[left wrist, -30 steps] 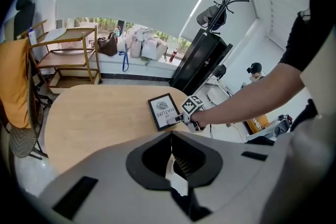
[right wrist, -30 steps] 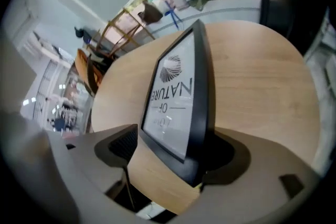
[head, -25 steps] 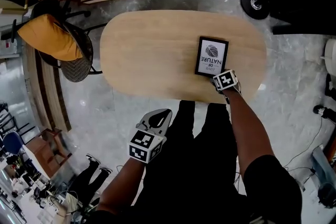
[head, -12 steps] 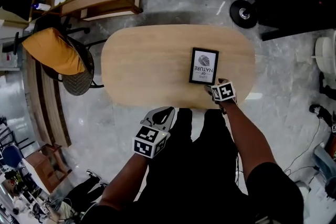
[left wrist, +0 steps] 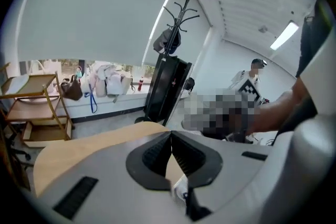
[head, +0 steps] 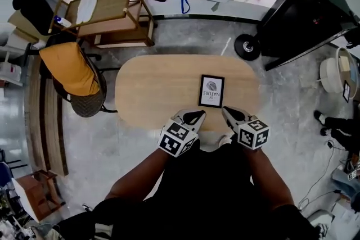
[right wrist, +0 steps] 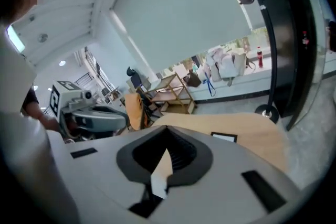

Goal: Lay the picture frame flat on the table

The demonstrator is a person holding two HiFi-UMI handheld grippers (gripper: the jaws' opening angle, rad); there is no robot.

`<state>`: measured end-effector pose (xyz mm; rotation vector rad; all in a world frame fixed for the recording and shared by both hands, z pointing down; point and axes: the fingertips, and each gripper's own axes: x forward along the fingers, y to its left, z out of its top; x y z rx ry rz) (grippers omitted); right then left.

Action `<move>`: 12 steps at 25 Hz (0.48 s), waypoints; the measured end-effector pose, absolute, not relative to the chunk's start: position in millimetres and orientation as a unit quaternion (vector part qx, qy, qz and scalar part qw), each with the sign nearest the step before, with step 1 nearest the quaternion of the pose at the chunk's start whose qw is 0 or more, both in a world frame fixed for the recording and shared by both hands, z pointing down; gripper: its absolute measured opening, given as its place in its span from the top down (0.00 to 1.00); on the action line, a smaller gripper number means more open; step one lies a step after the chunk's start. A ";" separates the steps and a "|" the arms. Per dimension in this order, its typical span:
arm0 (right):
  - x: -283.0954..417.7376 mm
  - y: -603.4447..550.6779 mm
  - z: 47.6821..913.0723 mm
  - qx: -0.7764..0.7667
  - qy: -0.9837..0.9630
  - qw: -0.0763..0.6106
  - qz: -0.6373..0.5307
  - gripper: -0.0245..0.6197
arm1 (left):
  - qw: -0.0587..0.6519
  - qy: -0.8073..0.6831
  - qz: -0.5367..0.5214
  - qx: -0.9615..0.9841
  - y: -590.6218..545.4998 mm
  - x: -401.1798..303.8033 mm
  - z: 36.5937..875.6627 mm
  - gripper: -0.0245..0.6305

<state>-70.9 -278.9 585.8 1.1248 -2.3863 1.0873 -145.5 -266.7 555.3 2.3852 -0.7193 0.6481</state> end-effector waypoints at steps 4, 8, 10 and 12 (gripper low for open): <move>-48.5 -250.5 524.3 0.397 -0.839 0.088 0.362 0.96 | 0.263 -0.301 0.210 0.892 -256.0 -148.0 517.7 0.96; -16.6 -212.2 492.4 0.396 -0.847 0.068 0.347 0.96 | 0.247 -0.327 0.197 0.891 -222.2 -130.4 495.3 0.96; 0.3 -189.3 481.8 0.389 -0.854 0.067 0.338 0.96 | 0.251 -0.340 0.184 0.887 -200.5 -113.2 487.1 0.96; 15.6 -166.3 473.2 0.380 -0.864 0.071 0.322 0.96 | 0.255 -0.352 0.170 0.884 -178.3 -95.0 479.9 0.96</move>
